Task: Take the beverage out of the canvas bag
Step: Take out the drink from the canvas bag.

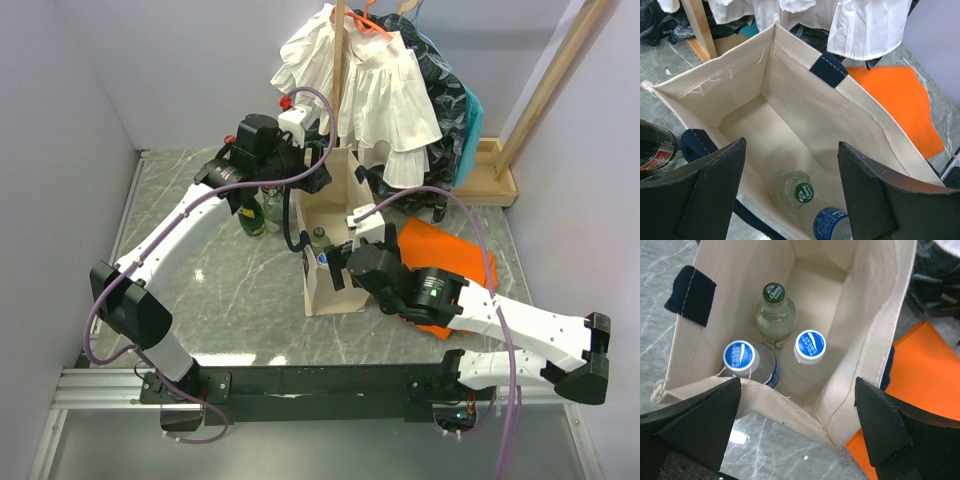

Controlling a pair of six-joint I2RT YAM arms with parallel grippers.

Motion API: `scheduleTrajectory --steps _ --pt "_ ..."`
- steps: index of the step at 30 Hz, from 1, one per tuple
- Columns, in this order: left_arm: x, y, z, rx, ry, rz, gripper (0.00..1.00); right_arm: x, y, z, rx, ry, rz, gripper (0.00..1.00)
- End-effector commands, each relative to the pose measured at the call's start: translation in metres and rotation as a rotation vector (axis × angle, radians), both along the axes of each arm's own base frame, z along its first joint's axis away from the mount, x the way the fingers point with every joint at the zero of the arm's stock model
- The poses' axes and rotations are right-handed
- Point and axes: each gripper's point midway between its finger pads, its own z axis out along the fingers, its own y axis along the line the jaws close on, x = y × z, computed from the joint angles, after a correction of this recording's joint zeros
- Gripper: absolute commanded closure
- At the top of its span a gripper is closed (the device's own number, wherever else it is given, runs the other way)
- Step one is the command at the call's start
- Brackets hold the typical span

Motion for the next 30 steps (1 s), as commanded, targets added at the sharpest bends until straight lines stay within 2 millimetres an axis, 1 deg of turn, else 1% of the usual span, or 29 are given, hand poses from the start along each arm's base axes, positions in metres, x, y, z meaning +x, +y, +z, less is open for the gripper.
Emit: scheduleTrajectory --steps 1,5,10,13,20,25,30 --pt "-0.007 -0.009 0.019 -0.042 -0.041 -0.048 0.21 -0.012 -0.018 -0.009 0.009 0.033 -0.016 0.0" --pt "-0.014 -0.015 0.018 -0.033 -0.03 -0.096 0.21 -0.017 -0.022 -0.017 0.019 0.064 -0.016 0.0" --pt "-0.023 -0.022 0.014 -0.014 -0.006 -0.142 0.2 -0.023 -0.011 -0.028 0.033 0.112 0.023 0.0" --pt "-0.023 -0.02 0.004 0.013 0.021 -0.132 0.21 -0.025 -0.007 -0.034 0.023 0.135 0.035 0.0" --pt "-0.023 -0.019 -0.017 0.046 0.068 -0.12 0.22 -0.03 0.002 -0.041 0.04 0.17 0.066 0.0" --pt "-0.023 -0.019 -0.04 0.088 0.133 -0.103 0.24 -0.032 0.002 -0.045 0.037 0.18 0.064 0.0" --pt "-0.023 -0.018 -0.057 0.127 0.184 -0.078 0.25 -0.034 0.003 -0.049 0.039 0.192 0.07 0.0"
